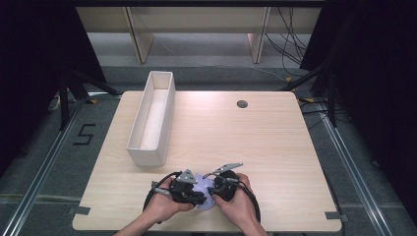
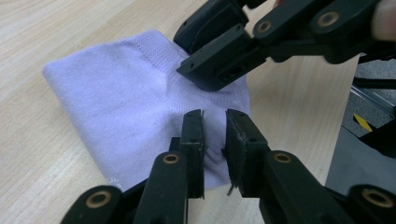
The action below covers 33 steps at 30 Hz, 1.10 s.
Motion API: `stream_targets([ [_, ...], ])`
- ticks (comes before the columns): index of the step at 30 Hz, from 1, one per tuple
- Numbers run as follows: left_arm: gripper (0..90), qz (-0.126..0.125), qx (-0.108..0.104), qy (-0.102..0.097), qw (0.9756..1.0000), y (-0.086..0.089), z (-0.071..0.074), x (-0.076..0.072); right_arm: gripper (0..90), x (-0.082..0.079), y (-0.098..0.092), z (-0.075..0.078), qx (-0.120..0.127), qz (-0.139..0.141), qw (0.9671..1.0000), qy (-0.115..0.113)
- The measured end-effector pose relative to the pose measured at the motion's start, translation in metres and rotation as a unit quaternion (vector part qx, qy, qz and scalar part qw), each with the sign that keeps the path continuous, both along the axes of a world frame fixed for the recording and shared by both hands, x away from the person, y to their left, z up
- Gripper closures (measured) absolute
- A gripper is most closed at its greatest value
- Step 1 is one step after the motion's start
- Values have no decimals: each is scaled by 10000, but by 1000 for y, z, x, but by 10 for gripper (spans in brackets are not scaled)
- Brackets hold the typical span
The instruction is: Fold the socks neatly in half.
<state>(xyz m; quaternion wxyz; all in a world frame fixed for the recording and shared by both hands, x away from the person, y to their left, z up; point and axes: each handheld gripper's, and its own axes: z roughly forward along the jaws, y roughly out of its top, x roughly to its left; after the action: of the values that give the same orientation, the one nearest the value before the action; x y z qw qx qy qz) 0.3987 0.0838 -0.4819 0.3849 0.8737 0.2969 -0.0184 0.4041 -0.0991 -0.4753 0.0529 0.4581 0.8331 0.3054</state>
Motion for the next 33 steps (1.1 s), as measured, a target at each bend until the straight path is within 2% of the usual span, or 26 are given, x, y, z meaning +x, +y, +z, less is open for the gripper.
stream_targets([
  [3,731,215,-128,-156,9996,6,9,1,704,0,0,-1,16,8,10000,14],
  [5,681,579,-207,-317,9976,14,15,4,706,2,-1,-2,27,26,10000,14],
  [6,681,731,-209,-425,9962,18,16,6,706,2,-1,-2,27,26,10000,14],
  [7,665,821,-116,-447,9956,23,16,9,706,1,-2,-1,32,26,10000,56],
  [9,656,959,-97,-455,9943,27,15,13,707,1,-2,-2,35,6,9999,94],
  [12,702,722,-221,-530,9957,21,11,11,712,2,-2,-3,67,33,10000,27],
  [14,730,485,-127,-575,9971,15,9,10,716,2,-2,-3,43,47,10000,11],
  [15,744,415,3,-604,9973,13,8,11,719,2,-2,-3,37,68,10000,4],
  [19,781,566,165,-573,9966,9,-1,21,731,2,-1,-3,10,100,9999,20],
  [22,798,636,265,-523,9963,8,-4,23,737,3,-2,-3,11,123,9999,21],
  [25,796,608,492,-497,9957,10,-7,25,740,3,-3,-3,30,144,9999,32],
  [33,790,630,542,-512,9952,11,-8,23,741,3,-3,-5,56,125,9999,33],
])
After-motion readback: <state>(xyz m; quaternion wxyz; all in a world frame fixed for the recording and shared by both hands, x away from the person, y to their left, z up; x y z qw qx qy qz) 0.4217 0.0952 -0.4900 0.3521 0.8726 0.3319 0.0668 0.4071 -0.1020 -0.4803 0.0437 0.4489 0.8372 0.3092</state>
